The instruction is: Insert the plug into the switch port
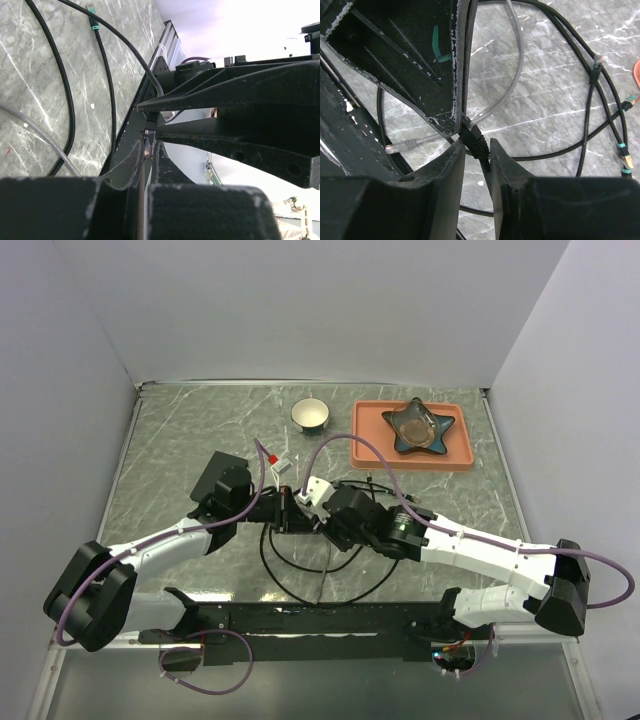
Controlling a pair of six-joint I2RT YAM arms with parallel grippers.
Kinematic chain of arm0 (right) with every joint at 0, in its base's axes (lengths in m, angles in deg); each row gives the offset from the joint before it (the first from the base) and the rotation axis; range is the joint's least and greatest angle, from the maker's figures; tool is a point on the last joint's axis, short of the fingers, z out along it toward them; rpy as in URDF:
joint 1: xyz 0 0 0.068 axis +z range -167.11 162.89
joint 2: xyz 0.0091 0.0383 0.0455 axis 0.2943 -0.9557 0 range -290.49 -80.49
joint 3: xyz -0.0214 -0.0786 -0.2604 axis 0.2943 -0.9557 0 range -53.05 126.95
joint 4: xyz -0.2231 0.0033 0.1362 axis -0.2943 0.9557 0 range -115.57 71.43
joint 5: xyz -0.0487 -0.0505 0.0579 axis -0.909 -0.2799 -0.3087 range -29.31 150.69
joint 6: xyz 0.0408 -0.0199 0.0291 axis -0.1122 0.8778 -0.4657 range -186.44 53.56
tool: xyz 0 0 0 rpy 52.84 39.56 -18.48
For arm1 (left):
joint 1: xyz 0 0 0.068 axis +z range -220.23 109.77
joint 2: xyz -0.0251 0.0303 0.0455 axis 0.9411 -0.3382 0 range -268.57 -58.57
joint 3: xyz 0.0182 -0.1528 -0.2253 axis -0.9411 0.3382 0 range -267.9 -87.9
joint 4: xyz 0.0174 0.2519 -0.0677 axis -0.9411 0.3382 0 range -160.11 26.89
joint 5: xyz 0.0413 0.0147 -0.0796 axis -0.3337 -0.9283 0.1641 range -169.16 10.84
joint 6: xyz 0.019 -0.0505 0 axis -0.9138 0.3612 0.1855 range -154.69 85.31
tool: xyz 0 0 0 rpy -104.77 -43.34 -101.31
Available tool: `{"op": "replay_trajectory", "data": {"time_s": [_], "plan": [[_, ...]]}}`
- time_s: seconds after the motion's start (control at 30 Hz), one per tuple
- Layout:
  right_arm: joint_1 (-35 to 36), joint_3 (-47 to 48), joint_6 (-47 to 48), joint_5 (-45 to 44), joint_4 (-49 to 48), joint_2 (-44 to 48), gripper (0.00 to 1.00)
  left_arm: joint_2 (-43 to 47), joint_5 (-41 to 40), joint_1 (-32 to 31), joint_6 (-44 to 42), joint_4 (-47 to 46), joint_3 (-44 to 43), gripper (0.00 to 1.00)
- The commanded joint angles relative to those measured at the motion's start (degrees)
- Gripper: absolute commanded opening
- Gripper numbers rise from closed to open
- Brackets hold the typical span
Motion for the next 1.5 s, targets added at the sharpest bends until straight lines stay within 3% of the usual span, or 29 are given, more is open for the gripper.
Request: {"op": "replay_trajectory", "data": {"time_s": [0.0,0.17,0.2,0.23,0.27,0.33,0.43,0.53,0.7,0.83,0.97,1.2,1.47], "plan": [[0.43,1.39,-0.69,-4.03,-3.67,2.59,0.0,-0.06,0.32,0.03,-1.63,-1.2,-0.42,0.02],[0.52,0.78,-0.69,-4.82,-4.02,3.11,0.0,0.81,-4.76,1.08,-2.6,2.41,-1.12,0.28],[0.52,0.69,-0.77,-4.82,-3.94,3.11,0.0,1.25,-5.91,1.95,-2.69,3.11,-1.12,0.36],[0.52,0.69,-0.69,-4.82,-3.85,3.03,0.0,1.69,-7.05,2.66,-2.52,3.99,-0.69,0.53],[0.52,0.6,-0.69,-4.74,-3.85,3.03,0.0,2.74,-9.24,3.19,-2.34,4.35,-0.42,0.6],[0.43,0.51,-0.69,-4.74,-3.85,2.68,0.0,3.8,-11.09,5.37,-1.46,4.96,0.71,0.7],[0.52,0.34,-2.01,-4.3,-4.28,2.33,0.0,6.6,-12.95,8.97,-0.15,4.0,2.99,0.77],[0.43,0.42,-2.01,-3.86,-4.73,1.54,0.0,10.46,-16.28,12.49,0.21,4.26,4.93,0.82],[0.35,0.86,-1.83,-3.86,-5.78,0.13,0.0,17.42,-25.5,16.89,-3.82,14.24,4.51,0.85],[0.0,1.74,-1.66,-3.42,-6.92,-1.89,0.0,22.69,-40.41,18.22,-7.43,22.62,2.31,0.86],[-1.76,2.79,-1.83,0.43,-9.2,-3.3,0.0,23.15,-47.38,20.15,-10.59,25.97,0.55,0.87],[-6.77,5.25,-3.24,12.29,-14.83,-7.25,0.0,11.82,-49.25,27.52,-13.41,27.73,-4.98,0.87],[-10.28,14.64,-3.24,16.27,-16.59,-18.14,0.0,-6.9,-46.96,35.52,-15.08,27.38,-12.19,0.84]]}}
